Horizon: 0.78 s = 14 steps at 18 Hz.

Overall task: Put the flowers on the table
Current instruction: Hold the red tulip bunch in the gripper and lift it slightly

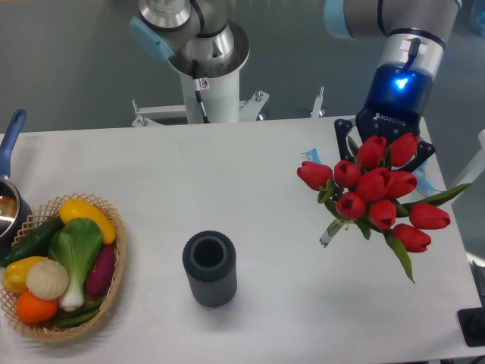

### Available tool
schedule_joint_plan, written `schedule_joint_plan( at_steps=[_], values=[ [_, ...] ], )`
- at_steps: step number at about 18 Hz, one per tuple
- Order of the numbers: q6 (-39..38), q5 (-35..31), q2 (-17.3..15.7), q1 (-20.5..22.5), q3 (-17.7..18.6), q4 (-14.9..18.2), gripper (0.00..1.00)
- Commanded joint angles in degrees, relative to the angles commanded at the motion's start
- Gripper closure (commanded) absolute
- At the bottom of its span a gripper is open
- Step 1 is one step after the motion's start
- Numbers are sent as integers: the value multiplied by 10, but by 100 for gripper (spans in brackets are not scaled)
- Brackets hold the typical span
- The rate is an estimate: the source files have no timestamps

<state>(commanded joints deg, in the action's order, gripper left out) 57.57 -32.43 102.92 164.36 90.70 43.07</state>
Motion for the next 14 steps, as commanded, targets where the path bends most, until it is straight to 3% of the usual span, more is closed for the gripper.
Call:
schedule_joint_plan(
  at_steps=[8, 11, 14],
  values=[
    [2, -12, -12, 3, 9, 2, 68],
    [3, -53, -21, 4, 10, 3, 68],
    [10, -139, -25, 0, 11, 3, 68]
  ],
)
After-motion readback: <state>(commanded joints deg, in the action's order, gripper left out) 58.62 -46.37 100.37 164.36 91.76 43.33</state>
